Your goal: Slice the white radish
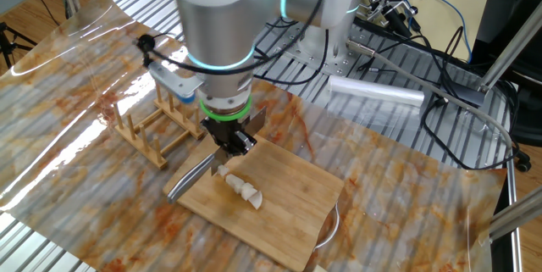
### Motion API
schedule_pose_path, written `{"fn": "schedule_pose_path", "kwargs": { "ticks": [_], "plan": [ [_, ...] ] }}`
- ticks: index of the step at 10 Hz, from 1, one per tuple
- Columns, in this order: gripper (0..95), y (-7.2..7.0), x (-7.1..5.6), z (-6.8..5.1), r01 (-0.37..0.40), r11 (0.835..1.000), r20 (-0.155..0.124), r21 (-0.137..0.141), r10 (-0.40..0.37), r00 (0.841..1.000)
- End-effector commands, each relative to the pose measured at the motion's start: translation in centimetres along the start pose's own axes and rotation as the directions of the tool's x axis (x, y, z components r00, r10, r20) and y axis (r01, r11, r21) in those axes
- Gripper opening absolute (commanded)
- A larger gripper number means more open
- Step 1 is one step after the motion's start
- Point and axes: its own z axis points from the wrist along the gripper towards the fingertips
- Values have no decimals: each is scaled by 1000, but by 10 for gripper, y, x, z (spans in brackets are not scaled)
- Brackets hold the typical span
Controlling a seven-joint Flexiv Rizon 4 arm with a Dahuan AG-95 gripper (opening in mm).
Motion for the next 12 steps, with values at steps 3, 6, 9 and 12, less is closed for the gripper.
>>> {"fn": "schedule_pose_path", "kwargs": {
  "ticks": [3,6,9,12],
  "plan": [
    [0,-5,4,-10,14,1000,-3,11,-14,1000],
    [0,-10,2,-9,18,1000,5,16,-18,1000],
    [0,-13,1,-9,20,1000,4,13,-20,1000],
    [0,-16,-1,-7,26,1000,6,12,-26,1000]
  ]
}}
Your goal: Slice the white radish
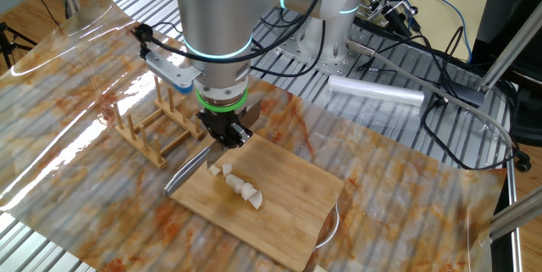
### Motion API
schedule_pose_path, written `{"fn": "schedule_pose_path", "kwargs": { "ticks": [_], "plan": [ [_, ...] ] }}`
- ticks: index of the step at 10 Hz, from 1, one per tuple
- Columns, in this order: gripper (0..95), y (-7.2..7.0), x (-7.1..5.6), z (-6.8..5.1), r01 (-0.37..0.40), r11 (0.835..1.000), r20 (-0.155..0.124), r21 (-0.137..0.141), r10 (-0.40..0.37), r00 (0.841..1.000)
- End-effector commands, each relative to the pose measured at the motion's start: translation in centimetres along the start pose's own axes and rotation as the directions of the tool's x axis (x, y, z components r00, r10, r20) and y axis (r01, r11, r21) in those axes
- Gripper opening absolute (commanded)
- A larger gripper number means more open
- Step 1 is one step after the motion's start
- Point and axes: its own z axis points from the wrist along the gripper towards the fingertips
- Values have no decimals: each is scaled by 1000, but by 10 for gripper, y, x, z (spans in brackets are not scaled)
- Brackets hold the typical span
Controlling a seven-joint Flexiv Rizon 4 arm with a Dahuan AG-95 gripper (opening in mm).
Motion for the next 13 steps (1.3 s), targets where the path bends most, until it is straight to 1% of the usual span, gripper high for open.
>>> {"fn": "schedule_pose_path", "kwargs": {
  "ticks": [1,3,5,7,8,10,11,13],
  "plan": [
    [0,-1,0,-1,-2,1000,2,3,2,1000],
    [0,-3,-1,0,-1,1000,3,5,1,1000],
    [0,-6,-2,2,1,1000,2,-1,-1,1000],
    [0,-7,-5,9,0,1000,-1,-17,0,1000],
    [0,-5,-7,16,-4,1000,2,-18,4,1000],
    [0,0,-11,27,-8,1000,4,-15,8,1000],
    [0,1,-12,29,-7,1000,6,-12,7,1000],
    [0,0,-12,28,-6,1000,5,-11,6,1000]
  ]
}}
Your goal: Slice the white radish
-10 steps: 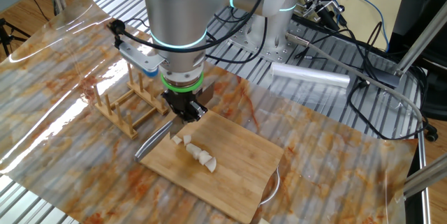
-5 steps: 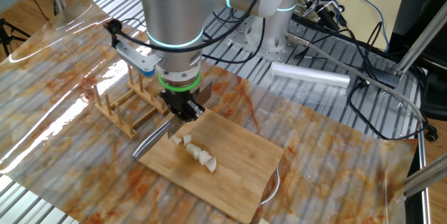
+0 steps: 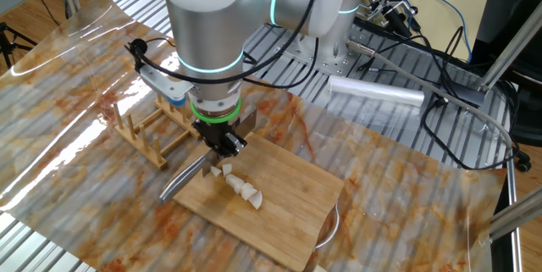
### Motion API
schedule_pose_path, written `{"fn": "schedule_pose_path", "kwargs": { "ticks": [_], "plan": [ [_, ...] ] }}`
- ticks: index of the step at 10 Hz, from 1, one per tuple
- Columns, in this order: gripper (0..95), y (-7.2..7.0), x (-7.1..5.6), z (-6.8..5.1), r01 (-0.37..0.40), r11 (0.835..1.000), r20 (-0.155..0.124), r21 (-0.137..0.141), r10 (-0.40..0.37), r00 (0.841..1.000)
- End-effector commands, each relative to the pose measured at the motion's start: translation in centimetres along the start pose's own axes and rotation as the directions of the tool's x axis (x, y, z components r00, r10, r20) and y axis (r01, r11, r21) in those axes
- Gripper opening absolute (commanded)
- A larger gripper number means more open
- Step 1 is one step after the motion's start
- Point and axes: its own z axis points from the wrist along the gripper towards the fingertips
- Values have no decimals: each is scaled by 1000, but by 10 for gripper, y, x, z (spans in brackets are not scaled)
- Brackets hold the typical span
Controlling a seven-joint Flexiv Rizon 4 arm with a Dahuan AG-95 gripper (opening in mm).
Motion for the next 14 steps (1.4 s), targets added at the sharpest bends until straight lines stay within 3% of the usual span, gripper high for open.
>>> {"fn": "schedule_pose_path", "kwargs": {
  "ticks": [1,2,4,6,8,11,14],
  "plan": [
    [0,2,1,3,-4,1000,-4,-4,4,1000],
    [0,2,1,-1,0,1000,-7,5,0,1000],
    [0,3,2,-7,2,1000,-16,-9,-2,1000],
    [0,6,5,-12,2,1000,-15,-4,-2,1000],
    [0,6,9,-29,-3,1000,-15,-1,3,1000],
    [0,-4,11,-49,-9,1000,-17,3,9,1000],
    [0,-16,4,-76,4,1000,-28,17,-3,1000]
  ]
}}
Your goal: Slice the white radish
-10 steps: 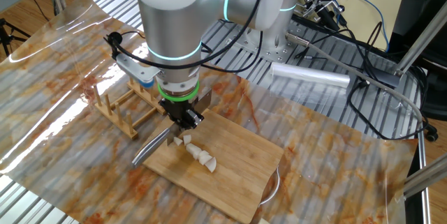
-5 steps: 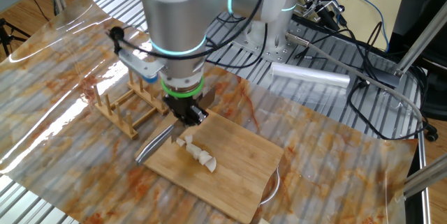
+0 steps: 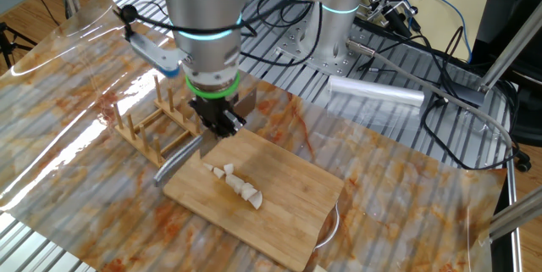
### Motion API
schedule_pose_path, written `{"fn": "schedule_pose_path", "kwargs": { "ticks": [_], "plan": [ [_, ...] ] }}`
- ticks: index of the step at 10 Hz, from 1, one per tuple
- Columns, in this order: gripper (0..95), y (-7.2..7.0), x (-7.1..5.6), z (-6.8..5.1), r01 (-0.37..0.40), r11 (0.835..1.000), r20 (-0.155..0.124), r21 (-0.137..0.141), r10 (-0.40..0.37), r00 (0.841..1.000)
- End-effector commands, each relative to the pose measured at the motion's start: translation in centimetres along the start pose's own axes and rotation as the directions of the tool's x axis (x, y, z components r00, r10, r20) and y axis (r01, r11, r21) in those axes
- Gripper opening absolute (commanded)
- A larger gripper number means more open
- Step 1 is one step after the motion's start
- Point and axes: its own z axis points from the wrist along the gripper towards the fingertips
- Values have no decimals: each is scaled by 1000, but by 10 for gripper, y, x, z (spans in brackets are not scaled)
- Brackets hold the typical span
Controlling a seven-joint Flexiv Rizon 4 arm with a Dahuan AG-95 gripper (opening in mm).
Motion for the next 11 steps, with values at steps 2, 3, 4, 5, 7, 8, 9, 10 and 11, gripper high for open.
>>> {"fn": "schedule_pose_path", "kwargs": {
  "ticks": [2,3,4,5,7,8,9,10,11],
  "plan": [
    [0,-17,-13,-26,24,1000,-14,9,-24,1000],
    [0,-23,-17,-33,36,999,-14,21,-36,999],
    [0,-33,-23,-41,55,998,-15,29,-55,998],
    [0,-40,-27,-46,70,997,-15,34,-69,997],
    [0,-56,-34,-57,88,996,-25,29,-88,996],
    [0,-63,-38,-61,97,995,-24,26,-96,995],
    [0,-70,-42,-62,98,995,-20,20,-97,995],
    [0,-77,-46,-63,110,994,-18,17,-109,994],
    [0,-83,-49,-63,107,994,-18,-3,-107,994]
  ]
}}
